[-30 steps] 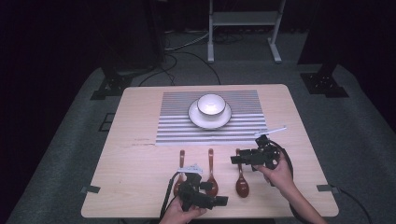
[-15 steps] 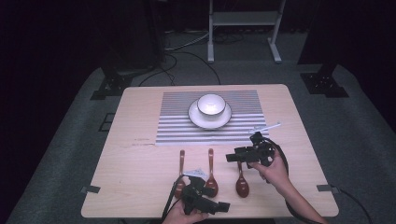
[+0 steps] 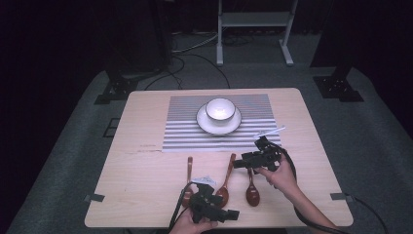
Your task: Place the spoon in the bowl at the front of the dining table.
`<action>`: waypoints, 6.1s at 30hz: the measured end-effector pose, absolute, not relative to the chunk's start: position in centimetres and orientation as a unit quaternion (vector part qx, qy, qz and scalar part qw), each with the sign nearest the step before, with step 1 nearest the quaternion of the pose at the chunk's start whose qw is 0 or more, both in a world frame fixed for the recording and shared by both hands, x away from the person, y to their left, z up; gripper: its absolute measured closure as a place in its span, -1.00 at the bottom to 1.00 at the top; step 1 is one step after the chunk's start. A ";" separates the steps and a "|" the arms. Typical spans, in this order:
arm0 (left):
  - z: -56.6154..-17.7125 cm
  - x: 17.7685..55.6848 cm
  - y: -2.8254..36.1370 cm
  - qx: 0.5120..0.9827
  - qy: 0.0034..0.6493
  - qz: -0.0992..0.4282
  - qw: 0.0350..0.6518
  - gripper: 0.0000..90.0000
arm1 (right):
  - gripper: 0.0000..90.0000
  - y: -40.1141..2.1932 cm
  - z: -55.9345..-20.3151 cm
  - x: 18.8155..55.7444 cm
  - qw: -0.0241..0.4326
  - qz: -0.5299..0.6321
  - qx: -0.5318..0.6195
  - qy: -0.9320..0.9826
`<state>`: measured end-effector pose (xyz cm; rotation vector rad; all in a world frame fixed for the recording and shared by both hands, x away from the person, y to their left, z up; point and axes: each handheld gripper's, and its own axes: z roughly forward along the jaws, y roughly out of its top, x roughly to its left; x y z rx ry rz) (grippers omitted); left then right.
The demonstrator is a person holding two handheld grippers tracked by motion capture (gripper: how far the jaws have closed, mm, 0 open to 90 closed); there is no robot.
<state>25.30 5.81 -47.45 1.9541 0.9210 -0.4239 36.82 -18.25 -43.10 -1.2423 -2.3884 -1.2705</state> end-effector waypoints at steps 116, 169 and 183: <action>-45.1 27.0 10.9 0.758 0.424 -0.068 0.491 -1.00 | 0.79 -18.6 -33.9 49.5 0.106 -0.512 -0.544 -0.656; -44.8 26.8 10.9 0.756 0.418 -0.068 0.499 -1.00 | 0.79 -19.2 -32.0 54.2 -0.032 -0.519 -0.634 -0.573; -44.9 26.8 10.8 0.757 0.418 -0.069 0.498 -1.00 | 0.79 -19.3 -33.0 54.2 -0.033 -0.514 -0.639 -0.572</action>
